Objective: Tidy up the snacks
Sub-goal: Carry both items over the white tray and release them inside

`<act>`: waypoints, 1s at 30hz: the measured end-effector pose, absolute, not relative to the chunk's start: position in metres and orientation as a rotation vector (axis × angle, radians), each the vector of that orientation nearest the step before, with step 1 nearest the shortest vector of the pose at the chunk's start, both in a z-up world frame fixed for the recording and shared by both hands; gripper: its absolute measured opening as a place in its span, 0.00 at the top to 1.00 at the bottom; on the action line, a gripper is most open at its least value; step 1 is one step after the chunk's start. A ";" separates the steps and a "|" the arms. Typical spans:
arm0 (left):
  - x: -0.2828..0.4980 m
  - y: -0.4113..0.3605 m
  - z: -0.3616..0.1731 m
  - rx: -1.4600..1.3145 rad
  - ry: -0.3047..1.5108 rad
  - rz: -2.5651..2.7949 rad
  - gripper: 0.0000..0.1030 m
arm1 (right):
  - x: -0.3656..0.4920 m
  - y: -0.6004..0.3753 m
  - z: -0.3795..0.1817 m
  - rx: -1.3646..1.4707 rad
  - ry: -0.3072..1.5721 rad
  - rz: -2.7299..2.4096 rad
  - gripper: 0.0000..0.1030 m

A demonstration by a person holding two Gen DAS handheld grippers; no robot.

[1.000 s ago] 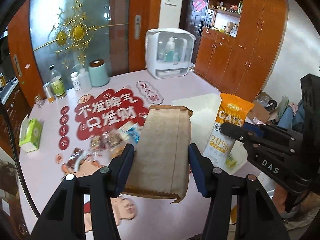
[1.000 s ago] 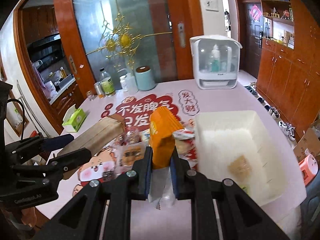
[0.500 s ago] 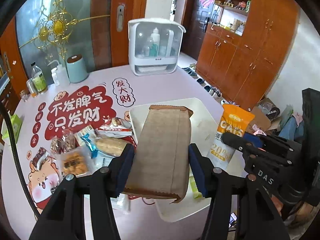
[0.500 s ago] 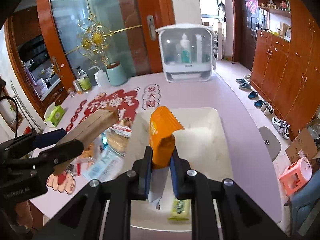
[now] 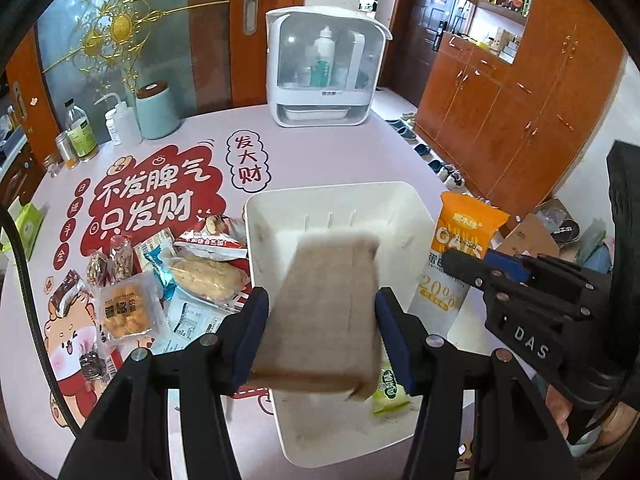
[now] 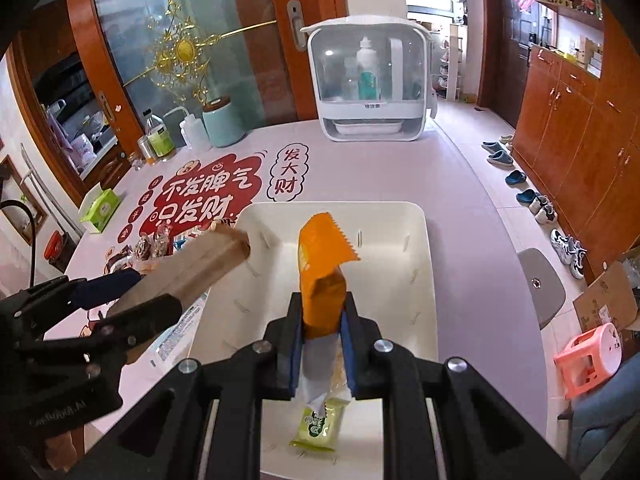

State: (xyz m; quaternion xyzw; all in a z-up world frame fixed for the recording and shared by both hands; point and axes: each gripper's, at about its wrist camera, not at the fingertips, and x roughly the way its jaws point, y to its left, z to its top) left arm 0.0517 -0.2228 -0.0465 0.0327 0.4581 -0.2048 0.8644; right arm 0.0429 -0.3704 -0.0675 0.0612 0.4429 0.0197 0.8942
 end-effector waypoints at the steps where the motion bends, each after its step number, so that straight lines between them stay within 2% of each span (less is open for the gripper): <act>1: 0.052 -0.223 -0.047 0.072 0.962 -0.426 0.39 | 0.045 -0.372 -0.069 0.130 0.922 0.040 0.81; 2: 0.053 -0.223 -0.047 0.075 0.968 -0.424 0.30 | 0.047 -0.373 -0.070 0.139 0.926 0.042 0.79; 3: 0.053 -0.223 -0.047 0.074 0.969 -0.415 0.12 | 0.050 -0.375 -0.072 0.146 0.937 0.046 0.71; 4: 0.052 -0.222 -0.046 0.071 0.962 -0.408 0.08 | 0.053 -0.375 -0.074 0.146 0.946 0.045 0.58; 6: 0.049 -0.222 -0.044 0.069 0.944 -0.416 0.08 | 0.056 -0.376 -0.076 0.149 0.954 0.034 0.48; 30: 0.041 -0.223 -0.041 0.118 0.954 -0.376 0.07 | 0.051 -0.379 -0.084 0.182 0.981 0.037 0.48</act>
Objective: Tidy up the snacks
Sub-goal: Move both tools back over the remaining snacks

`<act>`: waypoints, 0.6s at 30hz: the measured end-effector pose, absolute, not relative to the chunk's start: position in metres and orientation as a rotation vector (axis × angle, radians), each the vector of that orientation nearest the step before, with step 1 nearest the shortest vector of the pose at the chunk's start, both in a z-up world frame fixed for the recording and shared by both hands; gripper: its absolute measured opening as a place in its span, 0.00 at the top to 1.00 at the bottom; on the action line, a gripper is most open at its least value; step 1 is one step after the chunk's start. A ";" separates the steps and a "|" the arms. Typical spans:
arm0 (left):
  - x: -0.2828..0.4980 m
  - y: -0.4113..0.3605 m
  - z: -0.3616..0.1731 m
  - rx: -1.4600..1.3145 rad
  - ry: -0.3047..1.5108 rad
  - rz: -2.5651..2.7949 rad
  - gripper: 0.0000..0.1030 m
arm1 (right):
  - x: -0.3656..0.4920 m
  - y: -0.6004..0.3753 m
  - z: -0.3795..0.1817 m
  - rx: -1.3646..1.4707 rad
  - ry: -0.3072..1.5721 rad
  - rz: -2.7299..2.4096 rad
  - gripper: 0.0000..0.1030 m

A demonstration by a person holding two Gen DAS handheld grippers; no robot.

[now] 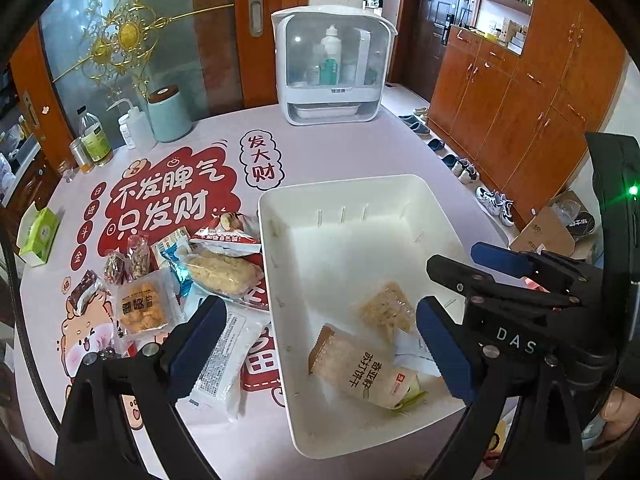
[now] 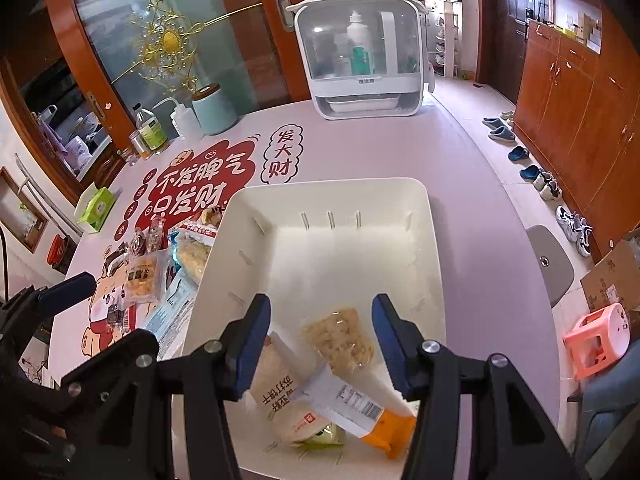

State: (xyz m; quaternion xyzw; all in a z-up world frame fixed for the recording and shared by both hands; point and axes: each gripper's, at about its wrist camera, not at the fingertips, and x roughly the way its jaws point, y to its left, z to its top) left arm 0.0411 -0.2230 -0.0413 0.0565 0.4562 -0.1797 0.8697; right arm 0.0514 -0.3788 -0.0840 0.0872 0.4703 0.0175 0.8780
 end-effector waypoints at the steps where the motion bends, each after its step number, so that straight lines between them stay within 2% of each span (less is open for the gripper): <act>1: 0.040 -0.222 -0.040 0.121 0.952 -0.375 0.07 | 0.051 -0.378 -0.084 0.182 0.981 0.038 0.48; 11: 0.029 -0.201 -0.031 0.152 0.921 -0.362 0.07 | 0.041 -0.362 -0.076 0.184 0.956 0.044 0.48; 18: 0.028 -0.156 -0.026 0.173 0.917 -0.337 0.07 | 0.040 -0.332 -0.069 0.201 0.929 0.035 0.48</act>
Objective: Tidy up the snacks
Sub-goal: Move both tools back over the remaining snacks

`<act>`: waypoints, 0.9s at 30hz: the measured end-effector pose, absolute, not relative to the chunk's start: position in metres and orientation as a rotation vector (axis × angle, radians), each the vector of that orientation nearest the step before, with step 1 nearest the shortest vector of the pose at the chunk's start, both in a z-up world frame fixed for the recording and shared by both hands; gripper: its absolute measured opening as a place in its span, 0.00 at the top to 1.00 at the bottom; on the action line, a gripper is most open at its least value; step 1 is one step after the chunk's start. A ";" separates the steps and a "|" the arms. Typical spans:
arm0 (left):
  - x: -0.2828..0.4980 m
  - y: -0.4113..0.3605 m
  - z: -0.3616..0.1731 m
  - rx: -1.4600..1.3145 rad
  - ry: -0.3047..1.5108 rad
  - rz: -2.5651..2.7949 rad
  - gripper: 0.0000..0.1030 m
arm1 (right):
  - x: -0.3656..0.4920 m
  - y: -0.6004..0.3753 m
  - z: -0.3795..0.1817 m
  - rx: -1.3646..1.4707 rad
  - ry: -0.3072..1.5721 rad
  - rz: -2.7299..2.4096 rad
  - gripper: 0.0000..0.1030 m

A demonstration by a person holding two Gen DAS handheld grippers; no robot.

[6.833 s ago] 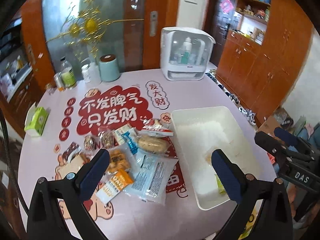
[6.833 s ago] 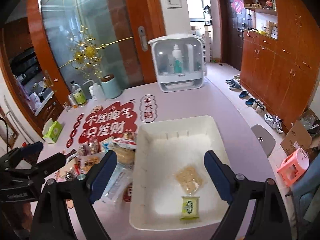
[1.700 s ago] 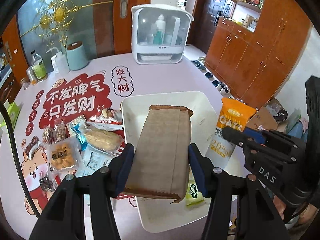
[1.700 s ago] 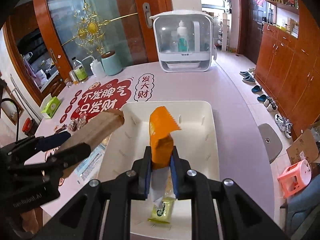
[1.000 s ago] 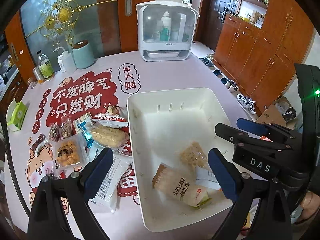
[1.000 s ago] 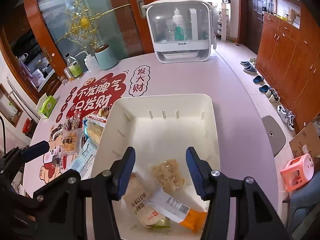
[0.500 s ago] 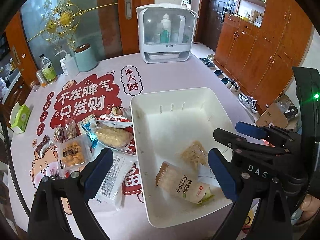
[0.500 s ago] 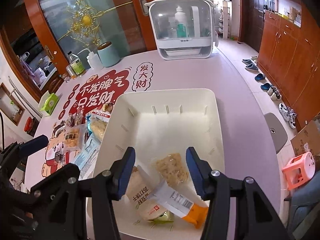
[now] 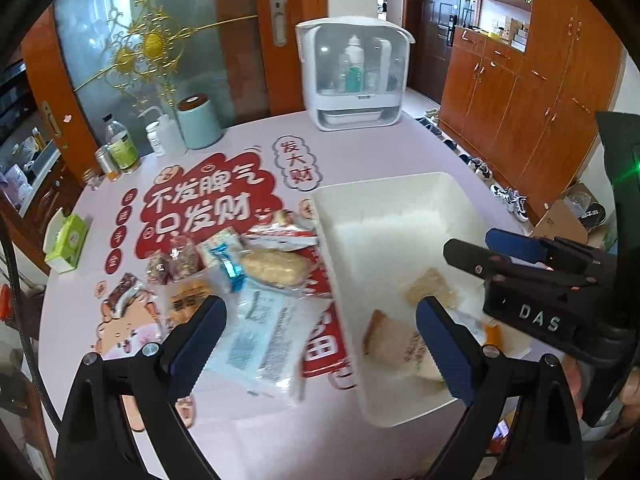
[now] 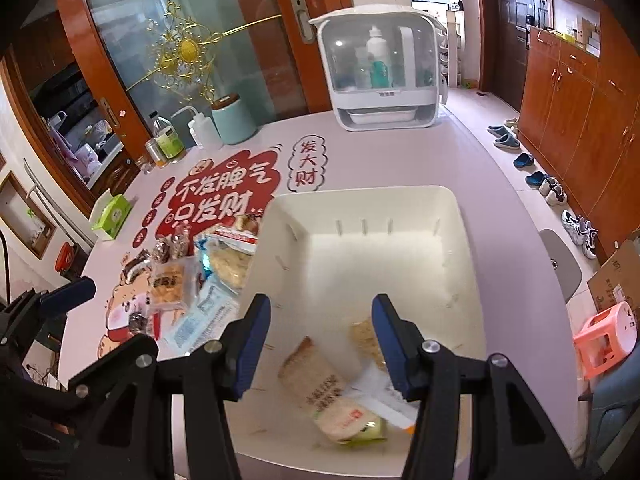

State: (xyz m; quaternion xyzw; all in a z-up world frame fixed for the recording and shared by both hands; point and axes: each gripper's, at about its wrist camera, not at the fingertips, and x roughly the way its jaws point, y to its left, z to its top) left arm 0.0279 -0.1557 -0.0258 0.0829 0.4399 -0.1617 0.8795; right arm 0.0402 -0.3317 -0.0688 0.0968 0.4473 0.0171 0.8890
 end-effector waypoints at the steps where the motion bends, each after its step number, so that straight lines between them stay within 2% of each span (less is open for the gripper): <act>1: 0.028 -0.145 -0.024 0.172 0.915 -0.331 0.07 | 0.041 -0.326 -0.068 0.204 0.926 0.037 0.48; 17: 0.061 0.033 -0.015 0.148 0.869 -0.213 0.07 | 0.056 -0.187 -0.057 0.154 0.898 0.076 0.48; 21: 0.079 0.074 -0.016 0.173 0.852 -0.178 0.07 | 0.068 -0.157 -0.065 0.158 0.904 0.075 0.37; 27: 0.113 0.123 -0.026 0.200 0.851 -0.143 0.07 | 0.092 -0.118 -0.078 0.144 0.930 0.086 0.36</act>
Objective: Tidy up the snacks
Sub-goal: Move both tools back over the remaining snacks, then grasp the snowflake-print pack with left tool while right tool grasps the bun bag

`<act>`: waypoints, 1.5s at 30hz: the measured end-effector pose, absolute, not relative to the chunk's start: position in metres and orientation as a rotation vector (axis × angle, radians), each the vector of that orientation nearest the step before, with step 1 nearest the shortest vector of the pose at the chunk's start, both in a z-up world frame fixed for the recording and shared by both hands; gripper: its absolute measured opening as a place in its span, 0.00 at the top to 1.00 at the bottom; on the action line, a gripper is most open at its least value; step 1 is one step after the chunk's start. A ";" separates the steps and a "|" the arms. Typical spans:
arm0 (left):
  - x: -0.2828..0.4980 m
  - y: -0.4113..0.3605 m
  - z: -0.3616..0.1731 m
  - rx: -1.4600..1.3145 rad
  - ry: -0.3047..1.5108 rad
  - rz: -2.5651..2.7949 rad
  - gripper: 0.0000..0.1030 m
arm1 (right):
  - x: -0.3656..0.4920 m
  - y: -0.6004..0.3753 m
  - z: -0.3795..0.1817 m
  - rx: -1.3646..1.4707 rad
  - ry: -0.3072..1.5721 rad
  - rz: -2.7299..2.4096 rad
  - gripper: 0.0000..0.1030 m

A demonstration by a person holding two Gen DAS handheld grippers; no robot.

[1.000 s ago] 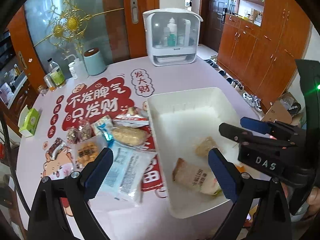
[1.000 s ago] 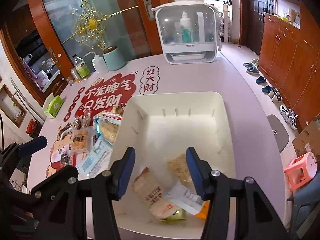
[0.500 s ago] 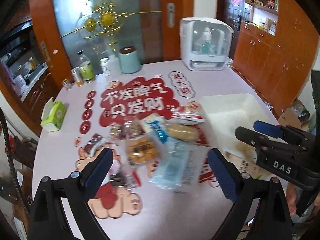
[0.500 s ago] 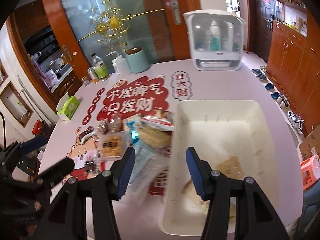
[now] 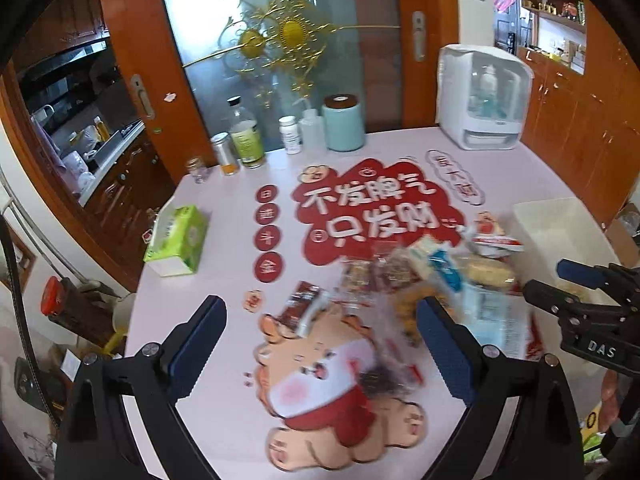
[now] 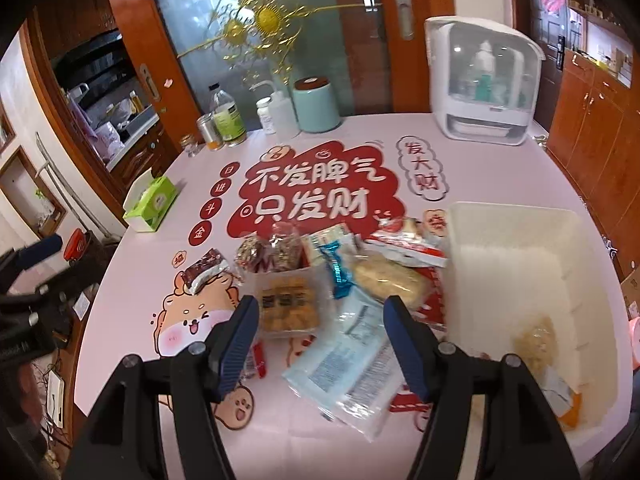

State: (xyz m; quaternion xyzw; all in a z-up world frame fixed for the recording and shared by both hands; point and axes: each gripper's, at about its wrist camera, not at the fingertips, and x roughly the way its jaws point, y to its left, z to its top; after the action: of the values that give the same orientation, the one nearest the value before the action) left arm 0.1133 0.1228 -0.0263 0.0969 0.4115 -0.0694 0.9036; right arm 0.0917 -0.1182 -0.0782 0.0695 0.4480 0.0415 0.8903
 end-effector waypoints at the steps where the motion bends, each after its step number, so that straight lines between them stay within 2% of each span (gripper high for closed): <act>1: 0.118 0.128 -0.030 0.200 0.855 -0.142 0.07 | 0.096 -0.112 -0.080 0.137 0.937 0.087 0.31; 4: 0.136 0.142 -0.042 0.197 0.879 -0.148 0.07 | 0.111 -0.094 -0.088 0.112 0.960 0.095 0.19; 11: 0.175 0.155 -0.091 0.217 0.979 -0.178 0.07 | 0.144 -0.069 -0.112 0.072 1.018 0.096 0.12; 13: 0.186 0.155 -0.109 0.220 1.017 -0.191 0.07 | 0.152 -0.065 -0.121 0.072 1.039 0.104 0.07; 20: 0.221 0.148 -0.170 0.208 1.143 -0.236 0.07 | 0.177 -0.055 -0.158 0.079 1.125 0.097 0.06; 33: 0.259 0.152 -0.242 0.162 1.288 -0.205 0.07 | 0.208 -0.044 -0.221 0.067 1.273 0.079 0.06; 37: 0.264 0.157 -0.252 0.143 1.311 -0.193 0.08 | 0.210 -0.041 -0.236 0.035 1.299 0.068 0.00; 42: 0.269 0.165 -0.258 0.105 1.328 -0.166 0.16 | 0.214 -0.040 -0.243 0.048 1.321 0.074 0.00; 44: 0.269 0.165 -0.256 0.109 1.319 -0.164 0.22 | 0.216 -0.042 -0.245 0.064 1.330 0.077 0.00; 45: 0.268 0.165 -0.254 0.112 1.312 -0.167 0.31 | 0.217 -0.043 -0.246 0.077 1.340 0.080 0.00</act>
State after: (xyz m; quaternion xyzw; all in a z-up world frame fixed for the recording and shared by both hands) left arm 0.2685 0.1652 -0.2545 0.0518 0.6089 -0.0775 0.7877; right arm 0.2166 -0.0428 -0.2465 0.0357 0.6205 0.0370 0.7825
